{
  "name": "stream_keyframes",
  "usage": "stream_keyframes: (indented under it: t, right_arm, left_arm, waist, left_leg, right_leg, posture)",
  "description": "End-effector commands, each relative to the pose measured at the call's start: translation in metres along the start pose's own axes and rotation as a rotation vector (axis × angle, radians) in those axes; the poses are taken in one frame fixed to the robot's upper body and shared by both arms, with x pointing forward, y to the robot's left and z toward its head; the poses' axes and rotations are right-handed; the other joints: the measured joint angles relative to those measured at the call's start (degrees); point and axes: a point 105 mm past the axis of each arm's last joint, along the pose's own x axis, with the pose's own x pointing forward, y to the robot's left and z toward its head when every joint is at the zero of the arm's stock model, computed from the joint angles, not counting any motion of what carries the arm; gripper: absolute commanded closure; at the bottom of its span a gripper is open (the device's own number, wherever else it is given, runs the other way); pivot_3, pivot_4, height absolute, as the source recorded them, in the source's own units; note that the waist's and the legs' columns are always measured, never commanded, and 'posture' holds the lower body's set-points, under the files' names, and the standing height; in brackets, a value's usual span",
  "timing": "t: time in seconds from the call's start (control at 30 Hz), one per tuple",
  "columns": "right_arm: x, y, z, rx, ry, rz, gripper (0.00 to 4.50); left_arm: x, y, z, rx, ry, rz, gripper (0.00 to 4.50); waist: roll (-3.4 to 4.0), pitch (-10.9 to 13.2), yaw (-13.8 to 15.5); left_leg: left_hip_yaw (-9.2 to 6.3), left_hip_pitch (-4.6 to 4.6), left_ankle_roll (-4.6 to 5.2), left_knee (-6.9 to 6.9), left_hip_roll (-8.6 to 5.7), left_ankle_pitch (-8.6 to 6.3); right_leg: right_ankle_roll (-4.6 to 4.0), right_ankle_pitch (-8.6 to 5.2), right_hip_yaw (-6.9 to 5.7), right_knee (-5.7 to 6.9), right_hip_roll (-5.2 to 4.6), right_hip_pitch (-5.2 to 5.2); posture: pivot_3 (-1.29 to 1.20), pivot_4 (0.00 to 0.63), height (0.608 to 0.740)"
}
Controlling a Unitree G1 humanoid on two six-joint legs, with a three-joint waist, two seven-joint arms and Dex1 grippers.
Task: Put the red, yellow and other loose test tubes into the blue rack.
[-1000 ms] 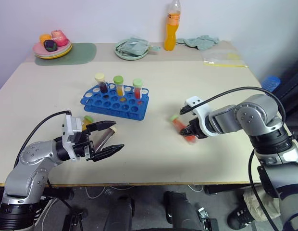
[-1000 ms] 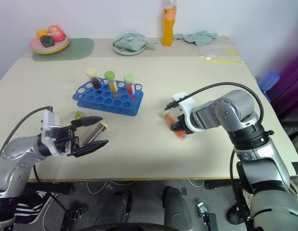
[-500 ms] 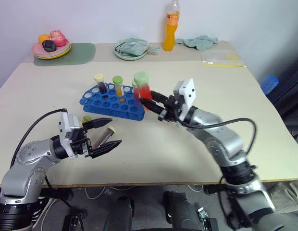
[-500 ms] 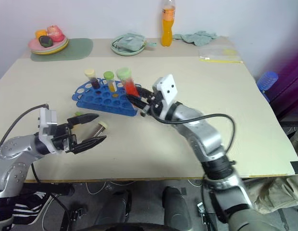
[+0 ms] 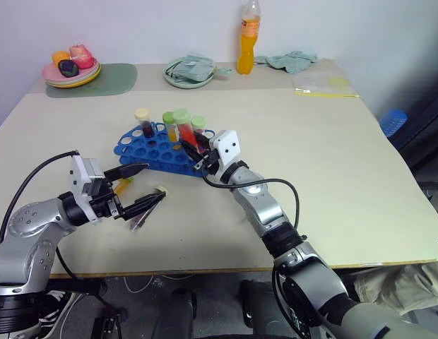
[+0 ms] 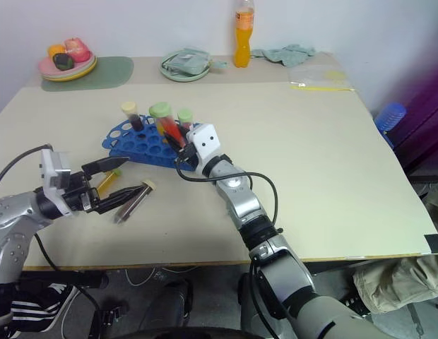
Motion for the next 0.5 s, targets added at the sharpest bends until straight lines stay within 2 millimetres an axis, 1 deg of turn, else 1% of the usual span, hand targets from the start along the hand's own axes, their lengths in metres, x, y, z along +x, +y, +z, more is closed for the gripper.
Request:
stream_keyframes:
  t: [0.03,0.27,0.4,0.5]
  right_arm:
    - [0.005,0.007,0.010,-0.024,-0.064,0.021,3.70]
    - [0.002,0.008,-0.009,-0.022,-0.032,0.006,3.70]
    - [0.005,0.011,-0.012,-0.021,-0.029,0.009,3.70]
    - [0.009,0.013,-0.010,-0.010,-0.039,0.008,3.70]
  left_arm:
    - [-0.005,0.001,0.010,0.050,-0.008,0.014,0.00]
    - [-0.008,0.001,0.013,0.056,0.001,0.016,0.00]
    - [-0.006,-0.001,0.018,0.061,0.012,0.011,0.00]
    - [-0.004,-0.002,0.023,0.066,0.015,0.009,0.00]
  waist:
    - [0.01,0.0,-0.1]
    - [0.01,0.0,-0.2]
    - [0.01,0.0,-0.2]
    - [0.01,0.0,-0.2]
  left_leg:
    - [0.00,0.00,0.00,0.00,0.00,0.00]
    - [-0.01,0.05,0.00,-0.04,0.00,0.00]
    - [-0.01,0.06,0.00,-0.04,0.00,0.00]
    - [-0.01,0.08,0.00,-0.04,0.00,0.01]
  right_leg:
    - [0.00,0.00,0.00,0.00,0.00,0.00]
    - [0.00,0.00,0.01,0.05,0.01,0.00]
    - [0.00,0.00,0.01,0.05,0.01,0.00]
    - [0.00,0.00,0.02,0.07,0.01,0.01]
  posture:
    - [0.00,0.150,0.740]
    - [0.00,0.150,0.740]
    - [0.00,0.150,0.740]
    - [0.00,0.150,0.740]
